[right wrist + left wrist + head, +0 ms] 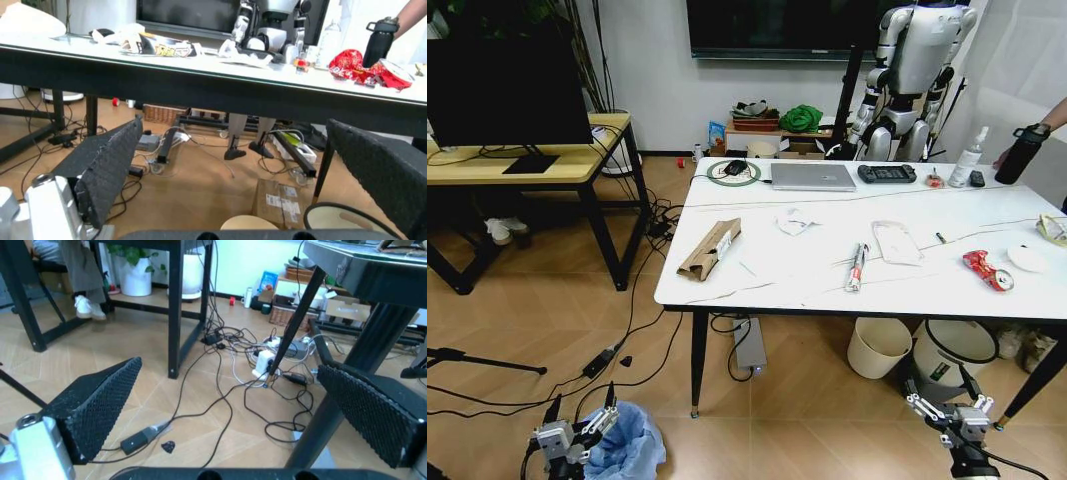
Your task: Pick up the trash bin and place the trash from the table into it.
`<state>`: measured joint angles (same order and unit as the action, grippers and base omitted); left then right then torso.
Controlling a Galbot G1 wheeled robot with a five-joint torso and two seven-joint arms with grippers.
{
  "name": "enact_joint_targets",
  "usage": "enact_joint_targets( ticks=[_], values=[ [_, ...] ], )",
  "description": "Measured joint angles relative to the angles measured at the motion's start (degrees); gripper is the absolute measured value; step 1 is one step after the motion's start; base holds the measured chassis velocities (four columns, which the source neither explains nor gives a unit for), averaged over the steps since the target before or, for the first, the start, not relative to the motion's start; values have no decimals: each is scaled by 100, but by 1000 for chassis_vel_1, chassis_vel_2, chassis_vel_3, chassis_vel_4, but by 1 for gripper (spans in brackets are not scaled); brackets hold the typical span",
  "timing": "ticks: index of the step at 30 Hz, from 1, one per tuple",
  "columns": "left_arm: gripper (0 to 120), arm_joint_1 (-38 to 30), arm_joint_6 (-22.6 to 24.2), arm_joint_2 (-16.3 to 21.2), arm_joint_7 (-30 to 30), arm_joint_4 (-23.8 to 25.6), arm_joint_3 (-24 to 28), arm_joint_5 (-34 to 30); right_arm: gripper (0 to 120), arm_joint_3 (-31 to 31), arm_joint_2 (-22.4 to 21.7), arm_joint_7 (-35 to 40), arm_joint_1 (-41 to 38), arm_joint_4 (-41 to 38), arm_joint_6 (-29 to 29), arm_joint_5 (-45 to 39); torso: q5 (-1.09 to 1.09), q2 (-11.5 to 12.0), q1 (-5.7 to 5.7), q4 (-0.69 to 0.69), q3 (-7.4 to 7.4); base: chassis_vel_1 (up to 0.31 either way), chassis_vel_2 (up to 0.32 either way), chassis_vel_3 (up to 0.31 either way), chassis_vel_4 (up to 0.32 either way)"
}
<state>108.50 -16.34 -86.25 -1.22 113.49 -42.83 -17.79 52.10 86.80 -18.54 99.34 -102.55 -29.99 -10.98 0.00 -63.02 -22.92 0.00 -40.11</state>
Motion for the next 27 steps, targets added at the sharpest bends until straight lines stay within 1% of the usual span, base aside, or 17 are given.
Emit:
enact_joint_targets(
  ticks=[9, 12, 15, 27],
  values=[
    [100, -11, 15, -16, -3, -9, 8, 25, 100, -2, -20, 0, -39, 68, 2, -33, 0, 1, 0, 0, 0, 0, 0, 0, 0],
    [100, -6, 25, -24, -5, -23, 14, 56, 100, -5, -22, 0, -71, 102, 0, -48, 0, 39, 19, 0, 17, 0, 0, 0, 0],
    [100, -5, 30, -31, -6, -34, 17, 76, 100, -8, -25, -1, -93, 134, -5, -61, 0, 98, 46, 0, 51, 0, 0, 0, 0],
    [100, -13, 46, -77, -7, -66, 27, 104, 100, -25, -75, -13, -158, 255, -39, -90, 0, 505, 225, 0, 279, 0, 0, 0, 0]
  ],
)
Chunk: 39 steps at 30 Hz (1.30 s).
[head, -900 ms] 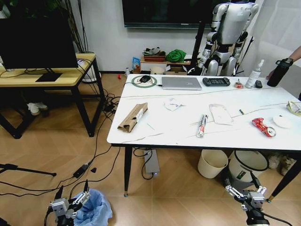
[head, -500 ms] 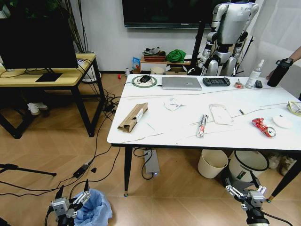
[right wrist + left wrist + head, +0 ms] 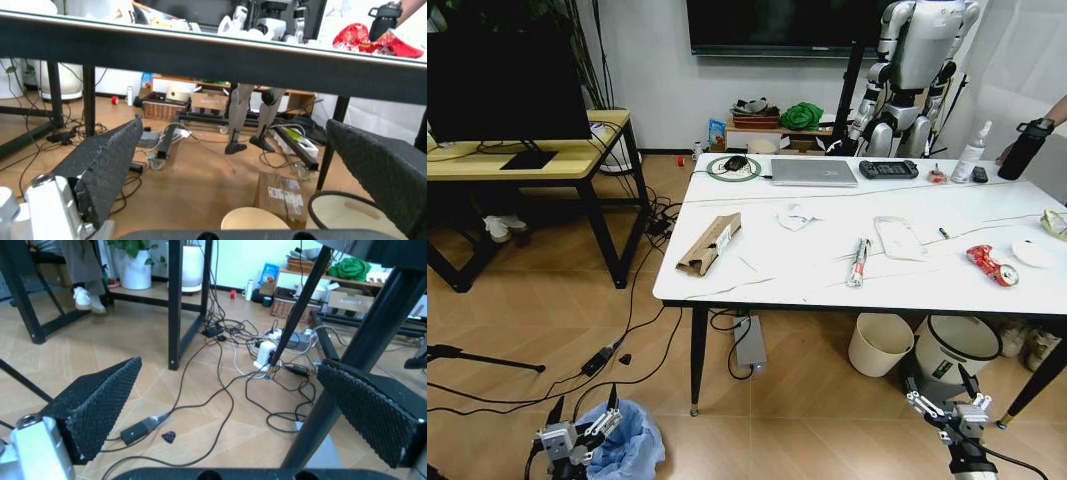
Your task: Pick up the trash bin and place the trash from the table into it.
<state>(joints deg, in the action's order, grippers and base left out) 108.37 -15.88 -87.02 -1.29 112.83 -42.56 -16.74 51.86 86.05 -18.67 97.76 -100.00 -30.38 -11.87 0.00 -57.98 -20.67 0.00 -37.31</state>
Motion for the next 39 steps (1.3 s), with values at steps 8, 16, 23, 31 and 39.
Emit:
enact_joint_targets(
  ticks=[8, 16, 23, 31, 39],
  values=[
    [100, 0, 1, -18, -4, -33, 15, 38, 100, -1, -23, -7, -6, 32, -19, -30, 0, 210, 93, 0, 116, 0, 0, 0, 0],
    [100, -2, 11, -5, -9, -69, 19, 78, 100, -5, -25, -26, -20, 119, -75, -44, 0, 441, 192, 0, 249, 0, 0, 0, 0],
    [100, 6, 6, -7, -9, -100, 27, 77, 100, -11, -5, -38, -13, 125, -88, -43, 0, 618, 269, 0, 348, 0, 0, 0, 0],
    [100, 23, -11, -9, -15, -114, 34, 76, 100, -11, 7, -44, -15, 122, -90, -40, 0, 794, 346, 0, 447, 0, 0, 0, 0],
    [100, 40, -20, 0, -21, -115, 35, 69, 100, -8, 22, -48, -13, 118, -105, -39, 0, 1040, 450, 0, 589, 0, 0, 0, 0]
  ],
)
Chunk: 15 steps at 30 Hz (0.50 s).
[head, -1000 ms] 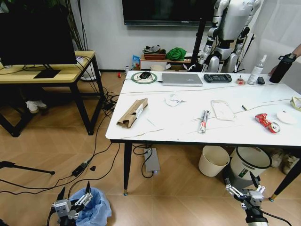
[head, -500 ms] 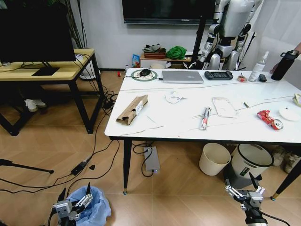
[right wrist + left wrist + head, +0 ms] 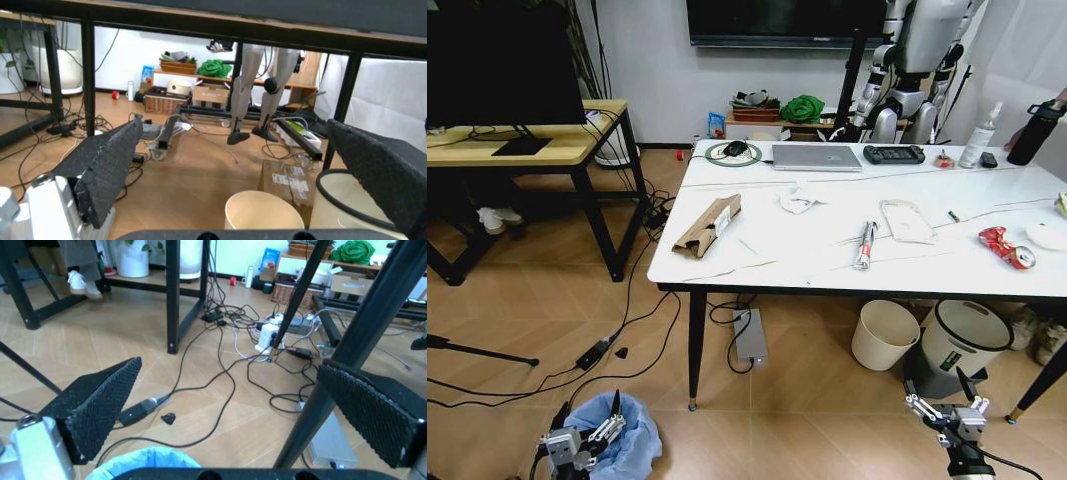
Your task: Pick up the trash bin and place the trash from the table into it.
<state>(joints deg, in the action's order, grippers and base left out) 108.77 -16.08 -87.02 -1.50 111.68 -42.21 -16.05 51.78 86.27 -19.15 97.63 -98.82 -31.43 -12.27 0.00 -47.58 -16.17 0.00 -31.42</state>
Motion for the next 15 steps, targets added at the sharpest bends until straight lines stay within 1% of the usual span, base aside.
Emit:
enact_joint_targets(
  ticks=[15],
  values=[
    [100, 0, -5, 1, -5, -6, 10, 8, 100, 3, 10, -14, -16, 12, -7, 0, 0, 372, 151, 0, 221, 0, 0, 0, 0]
  ],
)
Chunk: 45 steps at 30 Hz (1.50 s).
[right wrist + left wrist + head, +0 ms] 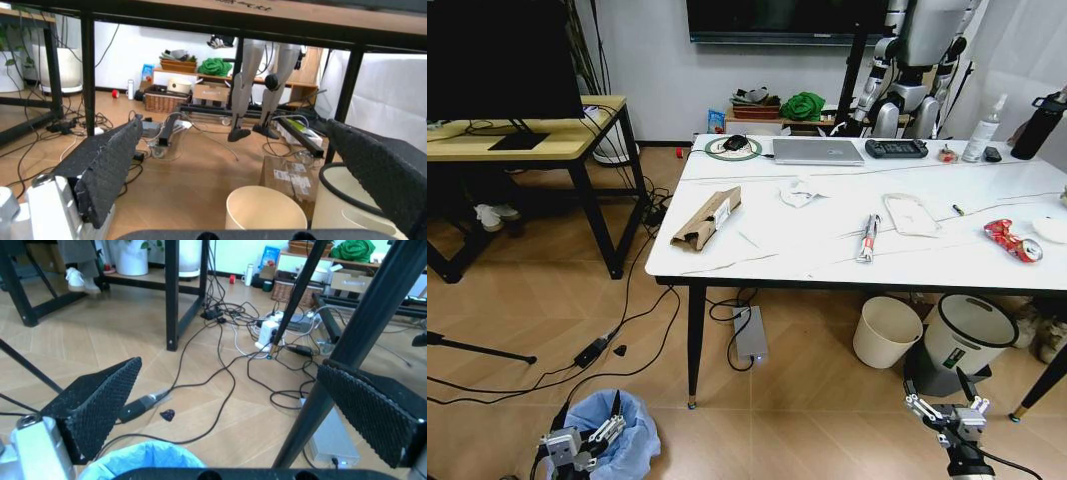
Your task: Pick up the trash bin and place the trash from the table into it.
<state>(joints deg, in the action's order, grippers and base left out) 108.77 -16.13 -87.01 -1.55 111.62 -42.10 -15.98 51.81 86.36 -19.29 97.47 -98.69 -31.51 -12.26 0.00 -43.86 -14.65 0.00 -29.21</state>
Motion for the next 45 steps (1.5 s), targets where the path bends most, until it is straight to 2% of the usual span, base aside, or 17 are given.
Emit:
enact_joint_targets(
  ticks=[11, 18, 45],
  values=[
    [100, -14, 3, -2, 0, -19, -1, 1, 100, 1, -15, -5, -21, 23, 9, -3, 0, 211, 90, 0, 119, 0, 0, 0, 0],
    [100, -21, 5, -9, -1, -30, -1, 0, 100, 3, -16, -11, -37, 49, 13, -5, 0, 441, 185, 0, 256, 0, 0, 0, 0],
    [100, -4, 3, -15, -18, -35, 7, 0, 100, 4, -40, -15, -60, 31, 42, -23, 0, 1065, 428, 0, 637, 0, 0, 0, 0]
  ],
)
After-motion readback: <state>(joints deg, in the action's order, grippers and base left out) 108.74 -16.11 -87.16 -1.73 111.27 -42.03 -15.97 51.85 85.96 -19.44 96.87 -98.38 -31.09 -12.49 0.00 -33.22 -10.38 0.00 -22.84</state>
